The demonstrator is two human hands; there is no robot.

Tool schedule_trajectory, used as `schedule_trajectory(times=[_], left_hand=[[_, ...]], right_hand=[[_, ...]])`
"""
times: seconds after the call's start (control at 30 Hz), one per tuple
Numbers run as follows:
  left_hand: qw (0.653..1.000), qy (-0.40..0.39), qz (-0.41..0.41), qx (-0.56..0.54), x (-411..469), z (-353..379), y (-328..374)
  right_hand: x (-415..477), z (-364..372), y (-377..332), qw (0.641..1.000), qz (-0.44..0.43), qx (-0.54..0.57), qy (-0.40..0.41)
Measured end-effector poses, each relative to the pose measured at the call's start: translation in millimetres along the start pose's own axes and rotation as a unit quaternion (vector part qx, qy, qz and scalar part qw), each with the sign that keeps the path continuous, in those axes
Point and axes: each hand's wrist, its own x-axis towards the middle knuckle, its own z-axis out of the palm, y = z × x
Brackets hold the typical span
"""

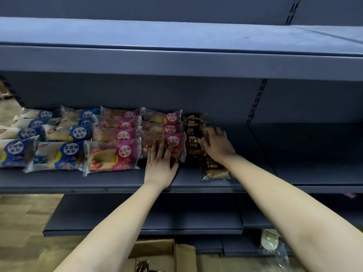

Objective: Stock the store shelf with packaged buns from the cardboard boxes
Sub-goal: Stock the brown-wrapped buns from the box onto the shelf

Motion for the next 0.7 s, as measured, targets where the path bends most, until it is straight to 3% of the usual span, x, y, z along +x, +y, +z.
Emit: schedule_trajectory(times=[0.2,0.43,0.7], left_hand=[[1.0,-0.006,-0.004,0.004,0,0,1],[1.0,0.008,0.004,0.011,1,3,-1],[1.0,0.016,0.01,0.0,1,1,-1]], right_hand=[[-32,-8,22,0.999,0.028,0.028,-0.007],[-81,0,42,0.996,-0.021,-0.048,-0.071],[-93,13,27,0.995,-0.04,-0.093,-0.002]])
